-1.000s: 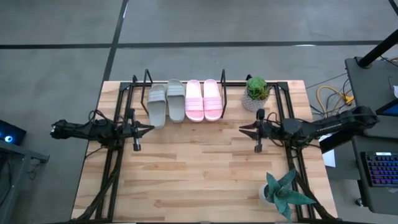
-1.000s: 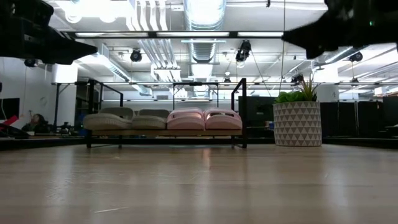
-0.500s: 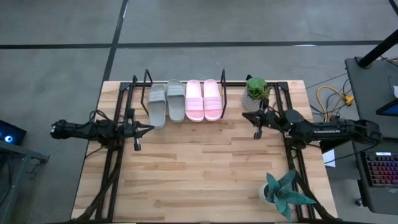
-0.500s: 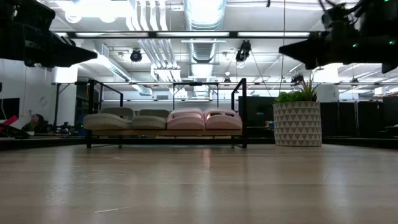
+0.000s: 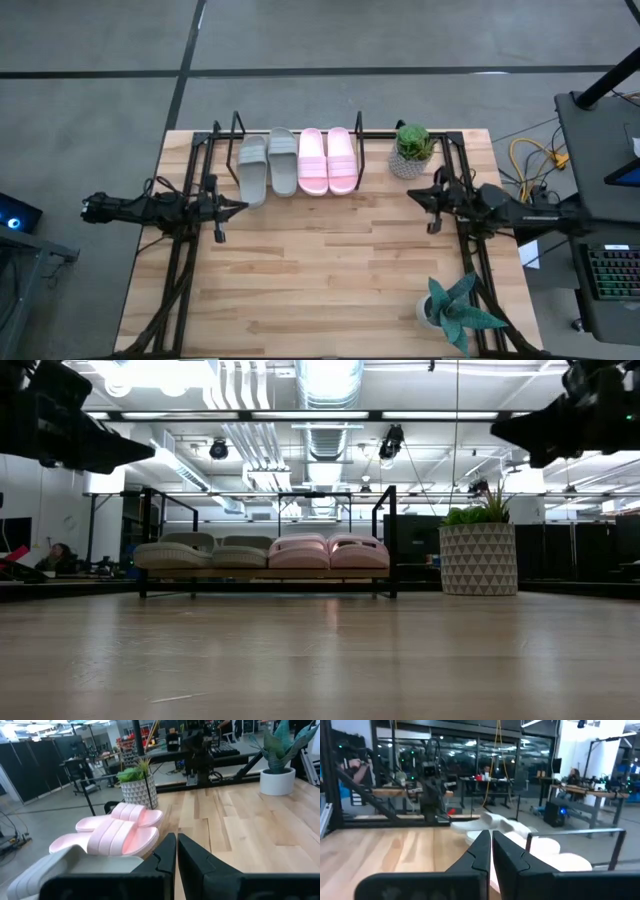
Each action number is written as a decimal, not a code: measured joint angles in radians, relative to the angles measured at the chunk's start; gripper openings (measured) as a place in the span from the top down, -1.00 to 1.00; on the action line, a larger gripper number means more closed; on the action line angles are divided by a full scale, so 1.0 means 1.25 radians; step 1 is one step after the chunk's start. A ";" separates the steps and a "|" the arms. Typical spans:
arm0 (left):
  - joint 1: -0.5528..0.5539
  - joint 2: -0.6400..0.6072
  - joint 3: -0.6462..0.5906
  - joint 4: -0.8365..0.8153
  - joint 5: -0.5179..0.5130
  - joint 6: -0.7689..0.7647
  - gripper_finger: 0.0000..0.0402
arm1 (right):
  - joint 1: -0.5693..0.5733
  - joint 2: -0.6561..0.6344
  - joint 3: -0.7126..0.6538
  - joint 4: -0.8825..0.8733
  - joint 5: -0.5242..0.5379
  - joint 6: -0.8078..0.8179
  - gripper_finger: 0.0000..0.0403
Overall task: Pick and place slides into the shelf
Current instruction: Return to Home Position
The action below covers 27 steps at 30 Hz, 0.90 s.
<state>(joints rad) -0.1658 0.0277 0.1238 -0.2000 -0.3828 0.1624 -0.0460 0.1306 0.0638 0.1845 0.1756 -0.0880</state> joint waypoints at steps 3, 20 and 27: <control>0.000 0.000 0.000 -0.002 0.001 0.000 1.00 | 0.050 -0.104 0.003 -0.139 0.057 0.008 0.96; -0.001 0.000 -0.045 0.060 0.098 -0.038 1.00 | 0.129 -0.103 -0.003 -0.204 0.111 0.035 0.96; 0.000 0.003 -0.067 0.130 0.109 0.007 1.00 | 0.129 -0.104 -0.011 -0.205 0.111 0.043 0.96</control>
<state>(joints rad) -0.1658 0.0312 0.0406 -0.0376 -0.2462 0.1713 0.1158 0.0006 0.0498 -0.0711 0.3148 -0.0339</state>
